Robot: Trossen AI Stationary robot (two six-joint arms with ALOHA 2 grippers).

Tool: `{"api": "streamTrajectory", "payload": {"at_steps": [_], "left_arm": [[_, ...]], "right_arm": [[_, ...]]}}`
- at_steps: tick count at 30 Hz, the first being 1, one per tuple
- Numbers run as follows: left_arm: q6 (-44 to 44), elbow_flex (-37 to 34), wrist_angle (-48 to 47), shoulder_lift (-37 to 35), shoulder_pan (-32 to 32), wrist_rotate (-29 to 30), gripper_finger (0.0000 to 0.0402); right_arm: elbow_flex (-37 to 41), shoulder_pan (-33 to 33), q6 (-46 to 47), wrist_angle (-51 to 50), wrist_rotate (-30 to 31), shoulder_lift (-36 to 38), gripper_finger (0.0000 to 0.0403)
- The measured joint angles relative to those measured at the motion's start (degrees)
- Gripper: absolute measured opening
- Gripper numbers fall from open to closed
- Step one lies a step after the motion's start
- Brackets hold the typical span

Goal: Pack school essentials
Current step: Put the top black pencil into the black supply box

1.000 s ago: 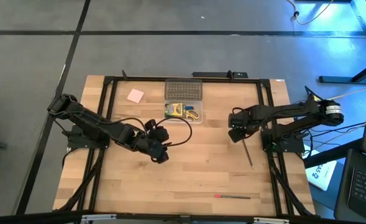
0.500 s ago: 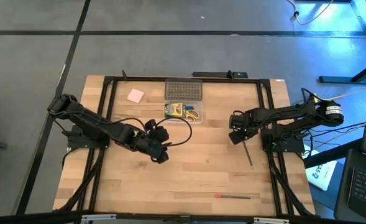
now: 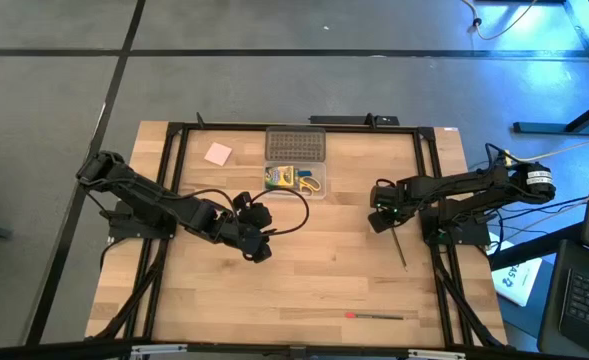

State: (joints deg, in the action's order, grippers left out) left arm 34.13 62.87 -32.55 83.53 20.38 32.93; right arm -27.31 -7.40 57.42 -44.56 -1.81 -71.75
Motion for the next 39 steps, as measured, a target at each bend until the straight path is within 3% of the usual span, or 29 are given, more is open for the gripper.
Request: {"api": "streamTrajectory", "payload": {"at_steps": [18, 26, 39], "left_arm": [[-0.02, 0.00, -0.01, 0.00, 0.00, 0.00, 0.0170], [-0.04, 0.00, -0.01, 0.02, 0.00, 0.02, 0.0170], [0.09, 0.00, -0.01, 0.04, -0.01, 0.02, 0.0170]], "right_arm": [[0.11, 0.00, -2.41, 0.43, 0.64, -0.09, 0.0040], [-2.94, 0.05, -4.52, -0.47, 2.76, -0.74, 0.0041], [-18.66, 0.00, -16.16, -0.68, 5.80, -0.42, 0.0041]]}}
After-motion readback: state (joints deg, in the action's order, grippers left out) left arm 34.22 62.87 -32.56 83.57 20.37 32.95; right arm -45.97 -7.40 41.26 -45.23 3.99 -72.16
